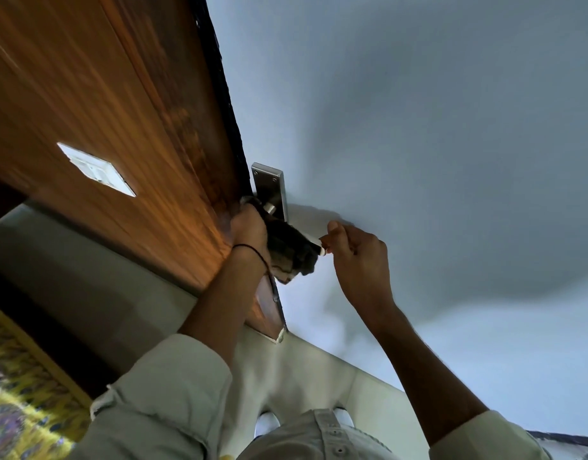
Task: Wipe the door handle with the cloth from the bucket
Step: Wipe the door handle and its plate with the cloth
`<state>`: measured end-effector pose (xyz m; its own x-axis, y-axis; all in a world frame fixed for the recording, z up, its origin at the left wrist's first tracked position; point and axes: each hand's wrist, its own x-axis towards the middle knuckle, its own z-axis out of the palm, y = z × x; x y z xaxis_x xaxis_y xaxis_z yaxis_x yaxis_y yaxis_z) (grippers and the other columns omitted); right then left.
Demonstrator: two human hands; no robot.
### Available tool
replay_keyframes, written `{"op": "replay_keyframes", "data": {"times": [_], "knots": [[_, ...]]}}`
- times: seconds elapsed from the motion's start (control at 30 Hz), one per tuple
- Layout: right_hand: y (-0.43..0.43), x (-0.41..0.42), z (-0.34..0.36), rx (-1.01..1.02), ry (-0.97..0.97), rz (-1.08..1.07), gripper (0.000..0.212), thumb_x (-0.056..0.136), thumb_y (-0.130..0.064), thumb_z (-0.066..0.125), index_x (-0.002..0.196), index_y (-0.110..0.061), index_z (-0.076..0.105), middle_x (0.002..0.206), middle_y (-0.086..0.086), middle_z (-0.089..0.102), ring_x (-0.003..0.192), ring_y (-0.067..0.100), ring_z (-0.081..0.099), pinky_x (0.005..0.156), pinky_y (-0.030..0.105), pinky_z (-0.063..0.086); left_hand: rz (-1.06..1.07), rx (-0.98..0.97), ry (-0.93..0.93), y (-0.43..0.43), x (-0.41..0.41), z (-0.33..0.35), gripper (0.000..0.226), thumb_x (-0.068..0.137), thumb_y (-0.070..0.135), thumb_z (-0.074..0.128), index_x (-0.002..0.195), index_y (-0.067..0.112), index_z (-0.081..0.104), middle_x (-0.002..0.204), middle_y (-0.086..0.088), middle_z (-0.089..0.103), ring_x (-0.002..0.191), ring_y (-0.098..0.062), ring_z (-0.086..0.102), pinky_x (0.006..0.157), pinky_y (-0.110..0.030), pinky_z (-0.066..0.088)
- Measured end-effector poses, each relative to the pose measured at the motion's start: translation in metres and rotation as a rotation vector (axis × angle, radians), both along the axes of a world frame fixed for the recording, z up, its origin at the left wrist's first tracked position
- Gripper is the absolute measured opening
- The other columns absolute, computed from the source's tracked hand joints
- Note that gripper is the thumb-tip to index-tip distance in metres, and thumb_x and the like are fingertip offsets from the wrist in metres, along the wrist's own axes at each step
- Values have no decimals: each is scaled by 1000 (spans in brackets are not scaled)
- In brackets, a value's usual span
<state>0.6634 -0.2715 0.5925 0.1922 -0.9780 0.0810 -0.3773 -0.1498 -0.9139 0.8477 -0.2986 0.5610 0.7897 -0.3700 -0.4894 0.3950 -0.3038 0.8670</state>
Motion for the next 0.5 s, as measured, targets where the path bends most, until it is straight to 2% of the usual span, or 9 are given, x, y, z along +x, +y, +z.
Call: {"op": "replay_keyframes", "data": {"times": [0.03,0.13,0.2,0.23,0.27,0.33,0.37,0.47,0.5], "knots": [[0,0,-1,-4,0,-4,41,103,-32,47,80,-10,73,61,-7,64,54,5,54,54,21,37,61,-45,1,5,-14,4,61,90,56,44,133,13,54,139,-14,59,129,-34,56,113,-35,41],[0,0,-3,-37,-7,-6,45,102,-33,48,72,-4,64,57,6,59,54,17,52,55,28,38,174,-205,-120,32,-77,39,45,107,25,35,145,-1,37,145,-20,48,135,-31,47,103,-12,31],[0,-1,-3,-59,-9,-1,46,102,-32,49,69,-2,59,57,11,57,54,20,52,54,33,41,118,-256,-79,38,-114,34,39,108,18,33,139,-5,41,128,-13,51,121,-22,51,83,6,30],[-1,-3,-2,-74,0,0,44,101,-31,50,70,-2,60,58,10,60,56,21,57,55,35,45,79,-238,-37,38,-124,31,34,108,20,34,130,-2,46,121,-8,54,112,-20,55,75,2,37],[-1,-5,-1,-92,7,3,42,101,-30,50,72,-4,62,62,9,64,60,23,60,57,37,49,16,-254,4,37,-134,26,31,108,26,36,119,1,50,115,-7,59,106,-23,60,75,-7,45],[-1,-10,1,-114,5,8,38,102,-27,51,72,-7,64,65,5,66,64,21,62,58,36,50,-47,-283,55,32,-137,17,40,107,34,40,117,-3,50,111,-15,66,103,-31,65,80,-28,52],[0,-12,1,-119,-10,2,36,102,-25,51,72,-10,64,65,1,65,63,16,62,58,33,50,-20,-293,80,32,-136,18,41,106,34,41,119,-4,51,111,-17,66,102,-31,66,78,-30,53],[9,-17,-2,-128,-107,-57,31,103,-25,48,84,-15,69,77,-7,69,76,10,66,64,28,54,111,-361,171,28,-124,26,36,101,21,47,118,-9,56,99,-17,67,81,-27,66,63,-23,56],[12,-18,-3,-124,-146,-79,30,104,-26,46,90,-15,71,83,-6,71,82,11,67,67,30,56,130,-398,206,26,-120,28,34,99,17,49,117,-10,58,96,-18,67,78,-29,66,64,-28,58]]}}
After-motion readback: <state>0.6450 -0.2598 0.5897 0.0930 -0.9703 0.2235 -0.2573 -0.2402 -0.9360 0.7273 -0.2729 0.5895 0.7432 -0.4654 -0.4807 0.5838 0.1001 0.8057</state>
